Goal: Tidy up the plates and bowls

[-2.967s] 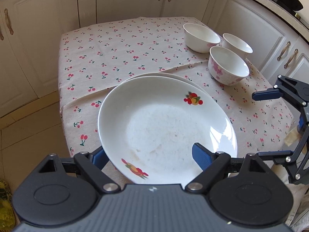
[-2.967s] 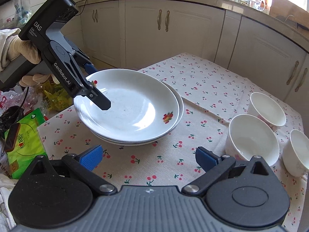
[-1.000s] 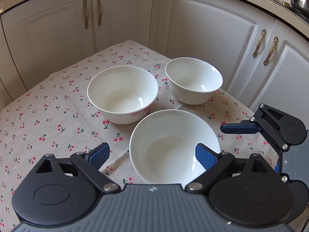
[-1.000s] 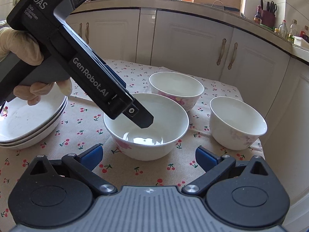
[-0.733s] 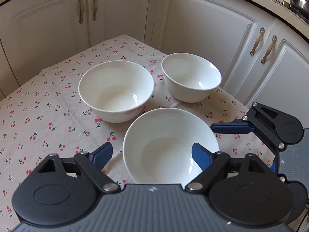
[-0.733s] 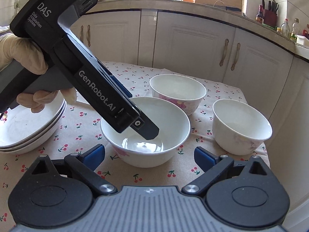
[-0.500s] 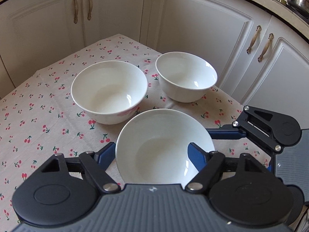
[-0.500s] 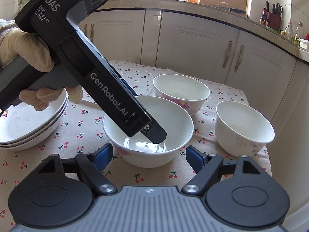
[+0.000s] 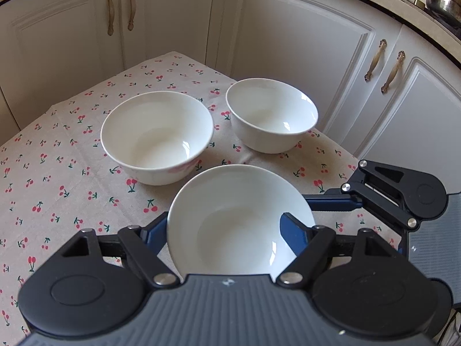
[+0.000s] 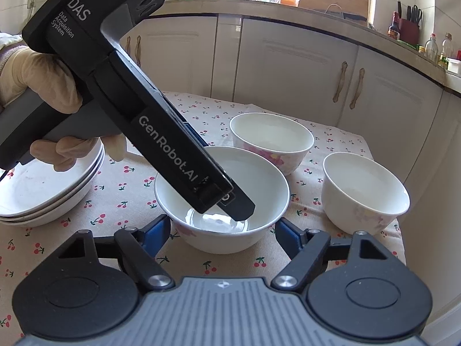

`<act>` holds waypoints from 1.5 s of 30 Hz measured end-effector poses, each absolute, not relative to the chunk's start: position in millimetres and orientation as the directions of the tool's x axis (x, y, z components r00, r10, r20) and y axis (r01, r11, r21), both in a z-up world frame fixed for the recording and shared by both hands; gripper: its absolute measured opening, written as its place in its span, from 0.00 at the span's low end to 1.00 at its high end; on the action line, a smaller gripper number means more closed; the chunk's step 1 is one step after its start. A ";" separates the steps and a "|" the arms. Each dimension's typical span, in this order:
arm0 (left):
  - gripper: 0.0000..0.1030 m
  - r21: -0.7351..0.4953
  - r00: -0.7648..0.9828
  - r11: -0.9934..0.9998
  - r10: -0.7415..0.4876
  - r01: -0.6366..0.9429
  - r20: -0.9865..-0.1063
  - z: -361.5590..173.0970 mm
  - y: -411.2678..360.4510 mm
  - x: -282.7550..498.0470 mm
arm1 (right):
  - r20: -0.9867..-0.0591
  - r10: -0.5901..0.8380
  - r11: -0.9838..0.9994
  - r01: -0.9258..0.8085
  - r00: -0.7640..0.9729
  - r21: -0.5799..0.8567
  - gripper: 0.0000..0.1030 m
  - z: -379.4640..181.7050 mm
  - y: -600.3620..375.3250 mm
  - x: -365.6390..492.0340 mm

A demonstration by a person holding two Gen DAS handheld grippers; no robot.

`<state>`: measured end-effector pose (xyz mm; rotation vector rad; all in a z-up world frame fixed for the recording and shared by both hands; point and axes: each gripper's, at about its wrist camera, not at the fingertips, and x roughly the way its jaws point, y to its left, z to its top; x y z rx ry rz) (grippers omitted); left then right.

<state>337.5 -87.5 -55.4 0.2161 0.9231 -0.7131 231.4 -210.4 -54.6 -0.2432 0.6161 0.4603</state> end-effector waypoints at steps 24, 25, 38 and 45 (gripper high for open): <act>0.78 -0.138 0.413 0.735 -0.514 0.664 -0.752 -34.6 -98.3 239.7 | -0.606 0.352 0.862 -0.499 0.713 -0.087 0.81 -26.4 -226.3 147.2; 0.78 -0.137 0.413 0.734 -0.514 0.665 -0.752 -35.7 -98.9 235.8 | -0.608 0.354 0.862 -0.500 0.711 -0.084 0.81 -26.6 -227.0 144.0; 0.78 -0.153 0.399 0.724 -0.529 0.673 -0.749 -51.5 -104.6 203.9 | -0.631 0.356 0.866 -0.497 0.689 -0.053 0.81 -37.3 -233.9 112.3; 0.78 -0.157 0.393 0.720 -0.532 0.676 -0.751 -57.0 -108.0 200.4 | -0.645 0.346 0.866 -0.496 0.681 -0.059 0.81 -41.8 -236.5 108.6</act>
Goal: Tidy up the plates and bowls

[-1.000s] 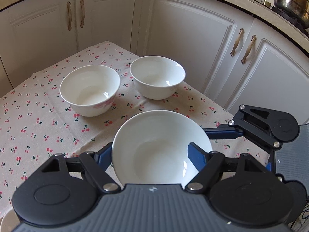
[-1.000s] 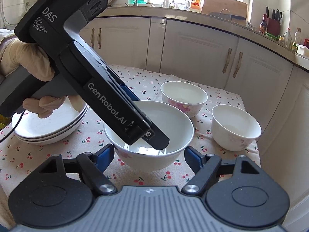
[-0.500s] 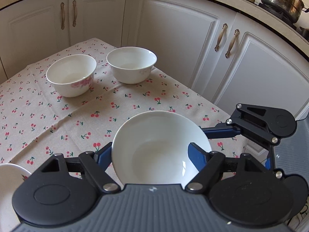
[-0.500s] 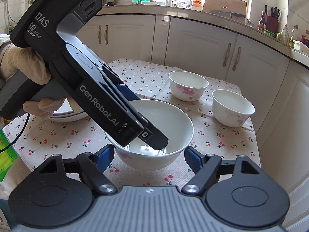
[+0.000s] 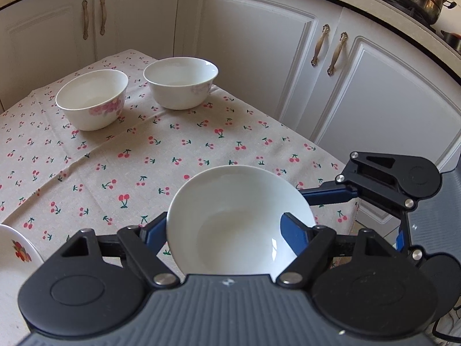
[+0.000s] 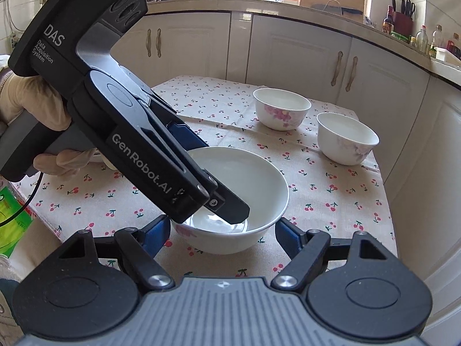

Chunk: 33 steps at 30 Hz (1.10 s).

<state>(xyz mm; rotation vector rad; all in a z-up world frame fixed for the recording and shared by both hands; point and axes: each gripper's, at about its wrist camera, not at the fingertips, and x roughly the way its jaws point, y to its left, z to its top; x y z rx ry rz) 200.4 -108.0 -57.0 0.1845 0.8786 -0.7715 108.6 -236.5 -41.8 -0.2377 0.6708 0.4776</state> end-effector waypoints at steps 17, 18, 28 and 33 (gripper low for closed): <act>0.86 -0.165 0.389 0.706 -0.551 0.688 -0.738 -61.1 -109.7 197.5 | -0.649 0.354 0.865 -0.500 0.674 -0.048 0.91 -45.5 -238.1 107.6; 0.87 -0.158 0.392 0.704 -0.551 0.692 -0.737 -60.8 -110.3 196.8 | -0.641 0.357 0.866 -0.498 0.679 -0.045 0.99 -44.9 -238.7 107.4; 0.93 -0.125 0.424 0.700 -0.554 0.703 -0.717 -41.4 -105.0 195.7 | -0.621 0.377 0.859 -0.511 0.688 -0.045 1.00 -37.2 -244.1 101.3; 0.93 -0.066 0.458 0.698 -0.535 0.713 -0.710 -24.7 -104.1 199.2 | -0.579 0.380 0.870 -0.491 0.722 -0.041 1.00 -22.0 -256.2 99.6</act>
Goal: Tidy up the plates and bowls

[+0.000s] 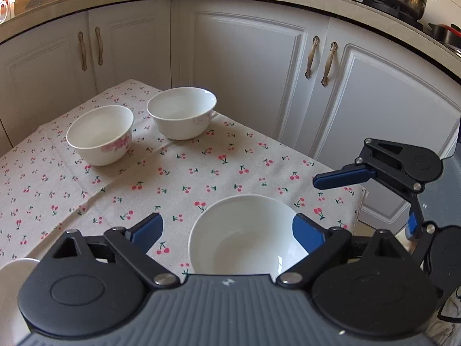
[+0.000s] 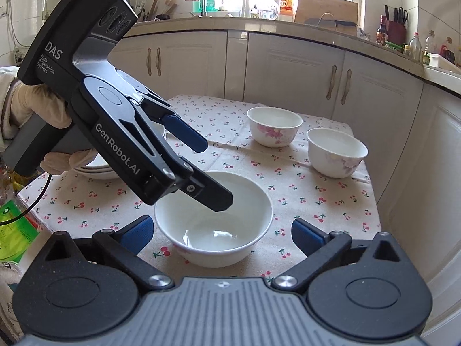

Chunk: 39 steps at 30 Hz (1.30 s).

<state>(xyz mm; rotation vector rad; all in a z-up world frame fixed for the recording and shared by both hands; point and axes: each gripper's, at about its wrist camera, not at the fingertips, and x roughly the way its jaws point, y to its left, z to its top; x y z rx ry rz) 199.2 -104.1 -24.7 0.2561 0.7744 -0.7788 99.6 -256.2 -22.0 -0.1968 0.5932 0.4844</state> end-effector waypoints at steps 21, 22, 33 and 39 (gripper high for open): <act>0.99 0.011 0.539 0.734 -0.489 0.679 -0.686 -5.2 -136.4 282.5 | -0.514 0.238 0.936 -0.336 0.824 -0.105 1.00 -10.1 -314.4 173.7; 0.99 0.021 0.536 0.734 -0.474 0.678 -0.699 -6.2 -139.6 288.3 | -0.516 0.237 0.935 -0.337 0.823 -0.108 1.00 -11.4 -315.3 177.5; 0.99 0.043 0.480 0.679 -0.470 0.733 -0.741 -16.2 -163.5 330.7 | -0.546 0.230 0.934 -0.341 0.805 -0.109 1.00 -29.7 -330.9 225.5; 0.99 0.015 0.446 0.676 -0.469 0.737 -0.763 -27.8 -180.2 362.5 | -0.569 0.234 0.931 -0.351 0.788 -0.104 1.00 -42.5 -334.4 254.5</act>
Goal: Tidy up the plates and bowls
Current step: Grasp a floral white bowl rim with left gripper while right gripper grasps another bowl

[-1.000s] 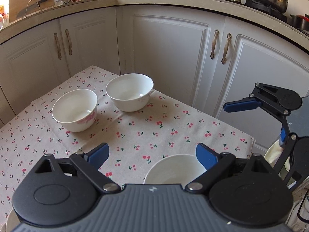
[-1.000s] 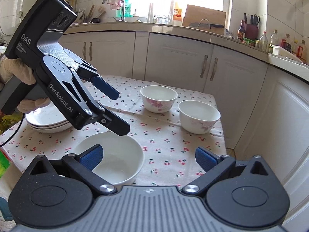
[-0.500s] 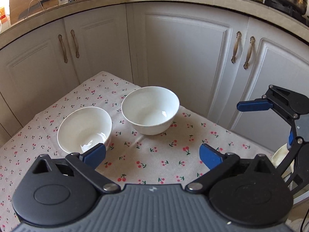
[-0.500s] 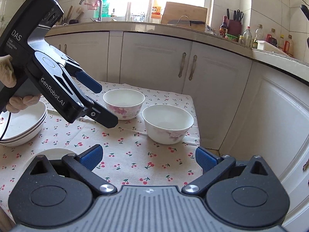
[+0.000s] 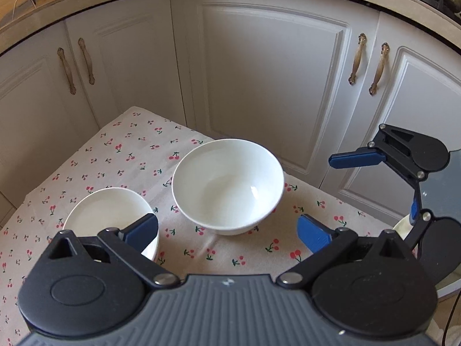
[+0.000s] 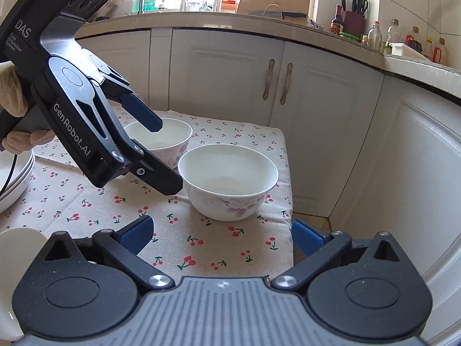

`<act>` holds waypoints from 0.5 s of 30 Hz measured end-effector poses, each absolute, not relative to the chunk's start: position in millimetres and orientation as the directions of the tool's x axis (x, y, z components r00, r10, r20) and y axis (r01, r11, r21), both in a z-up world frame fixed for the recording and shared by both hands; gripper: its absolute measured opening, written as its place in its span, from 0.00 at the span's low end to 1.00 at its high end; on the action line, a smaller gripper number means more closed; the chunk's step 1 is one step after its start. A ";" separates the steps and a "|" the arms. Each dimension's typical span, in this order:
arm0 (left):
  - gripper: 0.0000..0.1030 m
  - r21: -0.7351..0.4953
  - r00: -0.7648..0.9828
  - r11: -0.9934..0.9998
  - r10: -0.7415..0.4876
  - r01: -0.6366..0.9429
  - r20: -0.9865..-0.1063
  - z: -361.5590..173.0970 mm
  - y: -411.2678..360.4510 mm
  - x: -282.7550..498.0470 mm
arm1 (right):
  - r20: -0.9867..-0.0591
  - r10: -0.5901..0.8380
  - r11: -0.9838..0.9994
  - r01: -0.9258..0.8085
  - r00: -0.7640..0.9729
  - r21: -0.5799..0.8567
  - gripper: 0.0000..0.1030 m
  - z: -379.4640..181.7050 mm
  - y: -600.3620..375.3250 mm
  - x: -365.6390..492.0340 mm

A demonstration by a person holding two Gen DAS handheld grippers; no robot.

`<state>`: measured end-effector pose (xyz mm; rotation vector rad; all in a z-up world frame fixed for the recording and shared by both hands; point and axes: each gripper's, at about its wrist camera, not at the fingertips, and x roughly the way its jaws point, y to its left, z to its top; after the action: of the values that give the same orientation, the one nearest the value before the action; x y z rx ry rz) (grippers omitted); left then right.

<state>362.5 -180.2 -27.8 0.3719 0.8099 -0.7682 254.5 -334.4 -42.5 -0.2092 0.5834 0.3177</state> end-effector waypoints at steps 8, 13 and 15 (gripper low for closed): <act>0.99 0.012 0.436 0.672 -0.467 0.741 -0.770 -41.2 -200.6 398.8 | -0.574 0.252 0.921 -0.376 0.779 -0.106 1.00 -55.3 -333.6 285.3; 0.99 -0.006 0.418 0.674 -0.465 0.739 -0.781 -51.1 -207.8 415.6 | -0.569 0.264 0.914 -0.390 0.779 -0.110 1.00 -59.8 -330.9 297.2; 0.97 -0.014 0.411 0.672 -0.470 0.740 -0.781 -53.4 -210.4 421.0 | -0.567 0.268 0.914 -0.392 0.779 -0.106 1.00 -61.2 -330.9 301.0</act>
<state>421.0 -210.4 -53.4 0.3605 0.8487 -0.7820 301.0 -330.9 -61.2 -0.2243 0.5761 0.3603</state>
